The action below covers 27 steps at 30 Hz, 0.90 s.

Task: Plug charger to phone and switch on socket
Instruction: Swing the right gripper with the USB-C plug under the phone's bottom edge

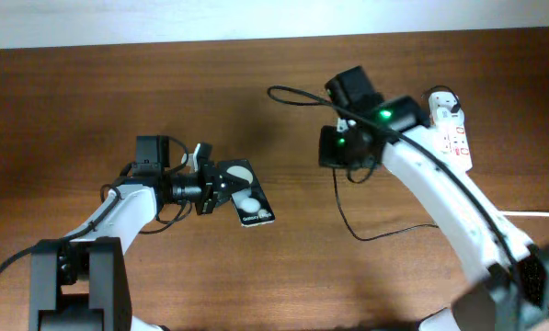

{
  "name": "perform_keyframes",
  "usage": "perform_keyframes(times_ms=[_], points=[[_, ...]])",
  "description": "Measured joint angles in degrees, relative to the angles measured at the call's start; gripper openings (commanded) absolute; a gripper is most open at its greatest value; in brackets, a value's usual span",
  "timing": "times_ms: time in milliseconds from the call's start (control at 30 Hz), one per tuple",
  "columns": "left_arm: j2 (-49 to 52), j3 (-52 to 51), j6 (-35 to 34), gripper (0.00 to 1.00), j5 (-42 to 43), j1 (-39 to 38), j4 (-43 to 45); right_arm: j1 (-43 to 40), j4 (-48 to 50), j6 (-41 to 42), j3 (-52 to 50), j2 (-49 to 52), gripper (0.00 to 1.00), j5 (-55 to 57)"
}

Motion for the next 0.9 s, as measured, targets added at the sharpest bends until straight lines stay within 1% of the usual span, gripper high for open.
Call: perform_keyframes(times_ms=[33,267,333,400,433,533,567,633,667,700,733,800,900], points=[[0.0,0.0,0.0,0.0,0.0,0.0,0.0,0.0,-2.5,-1.8,0.0,-2.2,0.04,-1.3],[0.0,0.0,0.2,0.0,0.0,0.0,0.0,0.0,-14.6,-10.2,0.0,-9.4,0.04,-7.4],[0.0,0.0,1.9,0.0,0.3,0.0,0.0,0.0,-16.5,-12.4,0.0,-12.6,0.04,-10.2],[0.0,0.0,2.9,0.0,0.8,0.0,0.2,0.0,-16.9,-13.0,-0.1,-14.8,0.04,-11.8],[0.0,0.0,3.2,0.0,1.6,0.0,1.0,0.9,-16.8,-13.8,-1.2,-19.0,0.04,-14.2],[0.0,0.0,3.7,0.0,6.4,0.0,7.0,5.7,-12.9,-13.9,-7.5,-26.6,0.04,-19.9],[0.0,0.0,3.4,0.0,7.6,0.0,8.4,7.7,-8.7,-13.3,-10.2,-28.1,0.04,-21.2],[0.0,0.0,2.6,0.0,9.0,0.0,10.2,11.2,-1.8,-10.4,-15.6,-29.0,0.04,-22.5],[0.0,0.0,2.1,0.0,9.4,0.0,11.0,12.3,0.2,-8.9,-17.2,-28.7,0.04,-22.6],[0.0,0.0,1.1,0.0,9.8,0.0,12.5,14.6,6.1,-5.7,-20.7,-28.6,0.04,-21.6],[0.0,0.0,0.1,0.0,10.2,0.0,14.1,16.7,9.2,-2.6,-23.2,-28.2,0.04,-20.2],[0.0,0.0,-2.3,0.0,10.4,0.0,17.2,20.8,13.1,3.6,-26.4,-28.0,0.04,-15.1],[0.0,0.0,-5.1,0.0,10.6,0.0,19.3,25.6,15.8,9.3,-27.5,-28.0,0.04,-7.3]])
